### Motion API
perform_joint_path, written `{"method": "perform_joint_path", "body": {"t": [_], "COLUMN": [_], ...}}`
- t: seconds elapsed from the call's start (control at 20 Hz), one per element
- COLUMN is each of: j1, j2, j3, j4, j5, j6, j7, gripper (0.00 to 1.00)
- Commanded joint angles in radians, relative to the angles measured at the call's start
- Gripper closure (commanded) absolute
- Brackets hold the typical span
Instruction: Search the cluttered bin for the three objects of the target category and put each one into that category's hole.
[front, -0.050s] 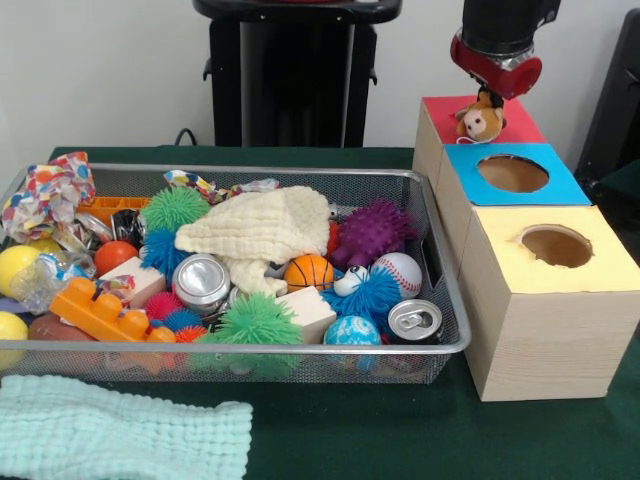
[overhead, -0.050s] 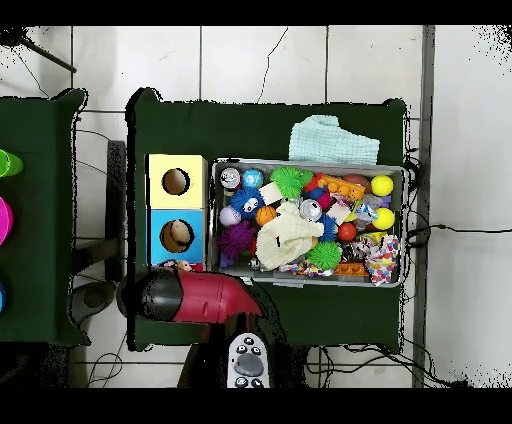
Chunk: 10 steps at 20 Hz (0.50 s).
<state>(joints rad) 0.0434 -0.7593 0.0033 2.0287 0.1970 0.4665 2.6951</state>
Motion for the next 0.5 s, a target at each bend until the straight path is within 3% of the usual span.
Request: {"method": "perform_joint_path", "body": {"t": [0.05,0.5], "j1": [-0.04,-0.035], "j2": [0.15,0.125], "j3": [-0.083,-0.084], "j4": [0.112,0.147], "j5": [-0.096,-0.091], "j6": [-0.219,-0.219], "j7": [0.091,0.087], "gripper": [1.0,1.0]}}
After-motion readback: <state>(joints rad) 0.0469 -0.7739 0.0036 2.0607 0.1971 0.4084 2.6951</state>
